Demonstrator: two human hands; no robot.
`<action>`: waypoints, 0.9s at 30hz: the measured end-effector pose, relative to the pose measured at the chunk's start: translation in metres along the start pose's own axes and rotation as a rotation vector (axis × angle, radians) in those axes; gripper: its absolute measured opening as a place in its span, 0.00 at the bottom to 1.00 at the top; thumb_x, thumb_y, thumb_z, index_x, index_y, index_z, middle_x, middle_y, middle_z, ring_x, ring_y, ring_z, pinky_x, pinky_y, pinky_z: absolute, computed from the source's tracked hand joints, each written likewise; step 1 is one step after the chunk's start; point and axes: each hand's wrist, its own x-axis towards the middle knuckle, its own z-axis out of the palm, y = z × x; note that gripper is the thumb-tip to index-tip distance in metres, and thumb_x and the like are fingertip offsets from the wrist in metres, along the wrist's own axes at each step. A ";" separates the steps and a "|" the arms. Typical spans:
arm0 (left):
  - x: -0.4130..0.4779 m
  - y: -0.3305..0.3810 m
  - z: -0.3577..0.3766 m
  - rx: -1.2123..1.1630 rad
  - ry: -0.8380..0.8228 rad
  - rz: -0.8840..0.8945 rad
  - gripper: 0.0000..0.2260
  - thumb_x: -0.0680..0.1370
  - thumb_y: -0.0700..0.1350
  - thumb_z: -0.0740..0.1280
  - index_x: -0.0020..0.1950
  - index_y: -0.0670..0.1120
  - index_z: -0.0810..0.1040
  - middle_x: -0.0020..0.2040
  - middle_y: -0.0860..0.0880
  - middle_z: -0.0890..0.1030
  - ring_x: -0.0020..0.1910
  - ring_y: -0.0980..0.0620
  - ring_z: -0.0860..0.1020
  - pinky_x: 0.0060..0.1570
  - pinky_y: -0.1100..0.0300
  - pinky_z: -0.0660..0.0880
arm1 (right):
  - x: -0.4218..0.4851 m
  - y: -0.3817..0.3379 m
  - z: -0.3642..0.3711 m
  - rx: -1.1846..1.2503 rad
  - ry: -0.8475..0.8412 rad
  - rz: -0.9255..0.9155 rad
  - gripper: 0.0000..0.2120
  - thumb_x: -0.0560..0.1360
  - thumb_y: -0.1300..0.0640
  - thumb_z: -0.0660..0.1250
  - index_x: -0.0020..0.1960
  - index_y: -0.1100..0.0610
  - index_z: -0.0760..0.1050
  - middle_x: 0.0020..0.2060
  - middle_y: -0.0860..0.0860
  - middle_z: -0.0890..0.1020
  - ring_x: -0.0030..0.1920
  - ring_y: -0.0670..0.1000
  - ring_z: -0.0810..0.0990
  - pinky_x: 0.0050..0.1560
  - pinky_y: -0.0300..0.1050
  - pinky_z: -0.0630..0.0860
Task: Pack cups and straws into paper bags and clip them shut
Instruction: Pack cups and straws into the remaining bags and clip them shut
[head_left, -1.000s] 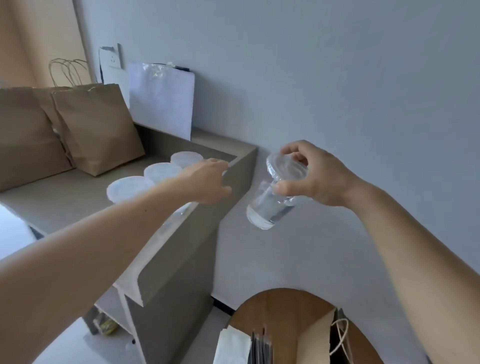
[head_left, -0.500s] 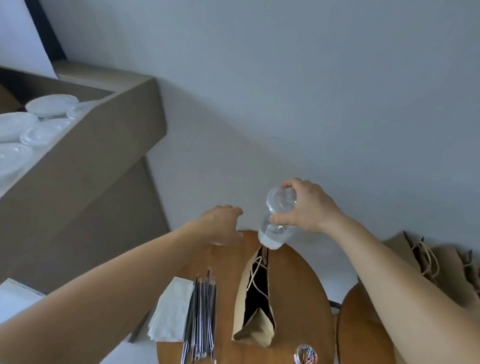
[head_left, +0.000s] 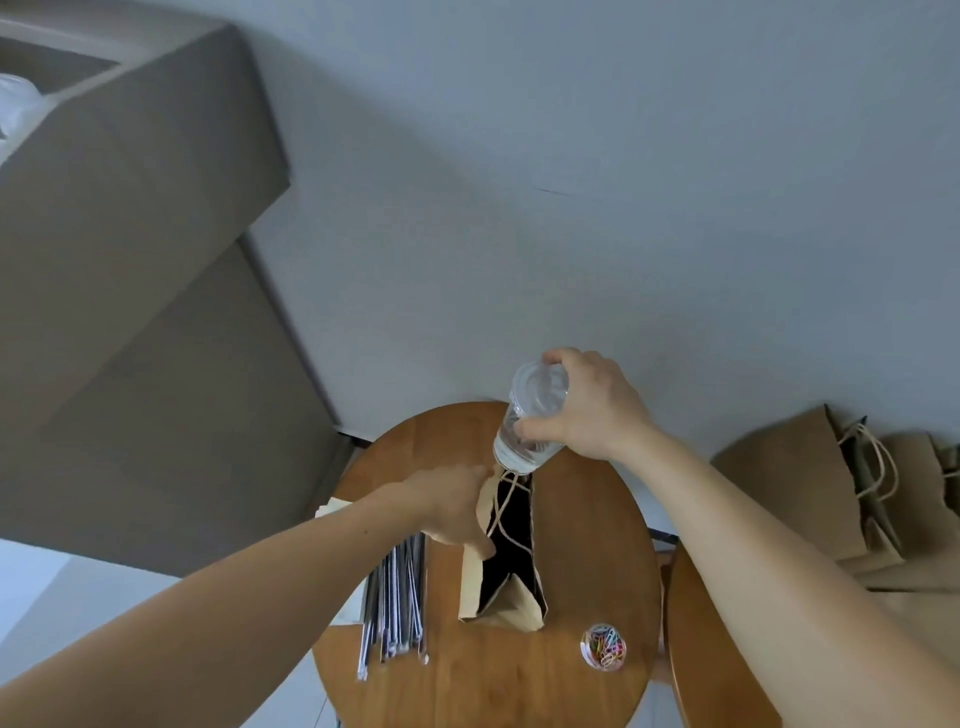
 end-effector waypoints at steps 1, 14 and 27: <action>0.001 0.001 0.009 0.001 0.016 -0.027 0.43 0.66 0.64 0.73 0.76 0.51 0.60 0.68 0.50 0.75 0.63 0.45 0.76 0.62 0.45 0.74 | 0.000 -0.002 0.003 0.003 0.001 0.002 0.47 0.55 0.34 0.74 0.70 0.45 0.63 0.60 0.46 0.70 0.64 0.51 0.68 0.52 0.46 0.68; 0.022 -0.030 0.055 -0.614 0.147 -0.368 0.12 0.81 0.48 0.56 0.43 0.43 0.72 0.29 0.47 0.83 0.28 0.52 0.83 0.40 0.57 0.82 | -0.030 0.003 0.024 -0.003 0.002 -0.031 0.45 0.60 0.34 0.74 0.72 0.46 0.62 0.65 0.47 0.70 0.66 0.51 0.67 0.60 0.46 0.69; 0.017 -0.022 0.057 -0.605 0.165 -0.356 0.08 0.82 0.48 0.60 0.48 0.46 0.73 0.34 0.48 0.82 0.29 0.53 0.83 0.35 0.62 0.81 | -0.037 0.011 0.072 -0.542 -0.381 -0.322 0.45 0.61 0.31 0.69 0.71 0.49 0.58 0.64 0.53 0.69 0.61 0.56 0.69 0.52 0.48 0.73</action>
